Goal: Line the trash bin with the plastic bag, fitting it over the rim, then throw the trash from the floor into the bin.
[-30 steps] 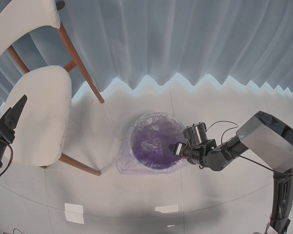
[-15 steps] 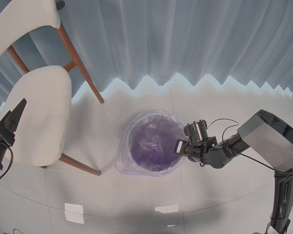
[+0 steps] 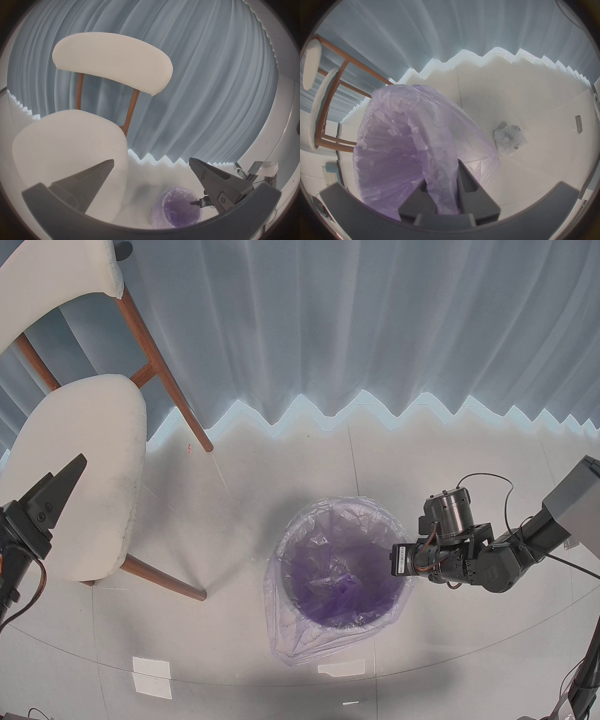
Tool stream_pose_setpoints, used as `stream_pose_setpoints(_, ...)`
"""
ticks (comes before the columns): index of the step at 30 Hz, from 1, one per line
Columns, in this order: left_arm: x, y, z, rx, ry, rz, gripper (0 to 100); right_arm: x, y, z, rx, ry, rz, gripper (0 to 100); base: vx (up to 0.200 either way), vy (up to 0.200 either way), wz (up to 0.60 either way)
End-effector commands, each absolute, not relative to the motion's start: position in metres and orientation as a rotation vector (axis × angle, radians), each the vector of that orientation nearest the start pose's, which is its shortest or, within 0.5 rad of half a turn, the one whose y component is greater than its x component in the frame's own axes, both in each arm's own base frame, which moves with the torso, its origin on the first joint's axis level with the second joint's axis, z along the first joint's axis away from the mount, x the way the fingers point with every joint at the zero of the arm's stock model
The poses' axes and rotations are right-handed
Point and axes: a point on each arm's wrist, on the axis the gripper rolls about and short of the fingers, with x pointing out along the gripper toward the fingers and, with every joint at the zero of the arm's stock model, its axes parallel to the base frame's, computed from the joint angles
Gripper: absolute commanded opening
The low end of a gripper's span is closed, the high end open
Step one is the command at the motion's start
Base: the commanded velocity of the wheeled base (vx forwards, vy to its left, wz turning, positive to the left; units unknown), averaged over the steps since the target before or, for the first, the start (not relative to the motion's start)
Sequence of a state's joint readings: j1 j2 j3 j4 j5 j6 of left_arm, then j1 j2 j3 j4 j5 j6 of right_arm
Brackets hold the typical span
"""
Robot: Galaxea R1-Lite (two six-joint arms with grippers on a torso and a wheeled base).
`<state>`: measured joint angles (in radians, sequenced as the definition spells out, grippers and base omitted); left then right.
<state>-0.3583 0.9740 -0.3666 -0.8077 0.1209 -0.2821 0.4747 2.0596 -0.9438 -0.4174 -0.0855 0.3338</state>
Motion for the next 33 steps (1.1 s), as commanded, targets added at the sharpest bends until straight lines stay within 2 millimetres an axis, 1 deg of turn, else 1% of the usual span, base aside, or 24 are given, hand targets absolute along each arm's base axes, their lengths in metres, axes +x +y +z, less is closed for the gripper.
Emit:
stream_pose_setpoints(1,0.119,-0.046,0.239,-0.374,-0.148,-0.299,100,0.314,0.149,0.080,0.132,0.721,0.266,0,0.000,0.000,0.00)
stream_pose_setpoints(4,0.121,-0.049,0.235,-0.403,-0.094,-0.314,100,0.314,0.146,0.073,0.131,0.714,0.286,0,0.000,0.000,0.00)
stream_pose_setpoints(6,0.121,-0.049,0.235,-0.403,-0.091,-0.315,100,0.314,0.146,0.072,0.131,0.714,0.286,0,0.000,0.000,0.00)
stream_pose_setpoints(7,0.121,-0.051,0.228,-0.405,-0.022,-0.352,100,0.317,0.148,0.064,0.138,0.691,0.294,0,0.000,0.000,0.00)
stream_pose_setpoints(8,0.121,-0.051,0.228,-0.405,-0.022,-0.352,100,0.317,0.148,0.064,0.138,0.691,0.294,0,0.000,0.000,0.00)
stream_pose_setpoints(9,0.121,-0.051,0.223,-0.413,0.027,-0.378,100,0.319,0.149,0.057,0.143,0.682,0.310,0,0.000,0.000,0.00)
stream_pose_setpoints(12,0.121,-0.055,0.215,-0.475,0.135,-0.439,100,0.318,0.151,0.052,0.143,0.669,0.366,0,0.000,0.000,0.00)
stream_pose_setpoints(15,0.123,-0.059,0.202,-0.556,0.292,-0.481,100,0.315,0.145,0.044,0.102,0.671,0.436,0,0.000,0.000,0.00)
stream_pose_setpoints(17,0.129,-0.062,0.190,-0.585,0.394,-0.477,100,0.315,0.137,0.040,0.086,0.653,0.491,0,0.000,0.000,0.00)
stream_pose_setpoints(18,0.130,-0.062,0.190,-0.586,0.401,-0.476,100,0.314,0.137,0.040,0.086,0.652,0.497,0,0.000,0.000,0.00)
stream_pose_setpoints(19,0.135,-0.065,0.177,-0.586,0.473,-0.469,100,0.312,0.134,0.036,0.082,0.643,0.556,0,0.000,0.000,0.00)
stream_pose_setpoints(20,0.140,-0.067,0.171,-0.580,0.512,-0.463,100,0.312,0.130,0.033,0.084,0.649,0.577,0,0.000,0.000,0.00)
stream_pose_setpoints(25,0.164,-0.079,0.140,-0.548,0.681,-0.402,100,0.320,0.121,0.023,0.067,0.643,0.596,0,0.000,0.000,0.00)
stream_pose_setpoints(26,0.164,-0.079,0.139,-0.546,0.685,-0.401,100,0.320,0.121,0.023,0.068,0.644,0.598,0,0.000,0.000,0.00)
stream_pose_setpoints(27,0.171,-0.082,0.129,-0.531,0.739,-0.379,100,0.323,0.120,0.021,0.073,0.644,0.607,0,0.000,0.000,0.00)
stream_pose_setpoints(28,0.175,-0.085,0.122,-0.519,0.770,-0.369,100,0.323,0.120,0.021,0.075,0.638,0.617,0,0.000,0.000,0.00)
stream_pose_setpoints(30,0.182,-0.092,0.109,-0.475,0.828,-0.365,100,0.324,0.120,0.022,0.075,0.634,0.622,0,0.000,0.000,0.00)
stream_pose_setpoints(31,0.184,-0.093,0.107,-0.468,0.836,-0.365,100,0.324,0.120,0.022,0.075,0.635,0.622,0,0.000,0.000,0.00)
stream_pose_setpoints(32,0.189,-0.097,0.097,-0.434,0.876,-0.361,100,0.323,0.121,0.023,0.075,0.632,0.625,0,0.000,0.000,0.00)
stream_pose_setpoints(33,0.190,-0.098,0.094,-0.422,0.887,-0.359,100,0.323,0.121,0.023,0.073,0.632,0.627,0,0.000,0.000,0.00)
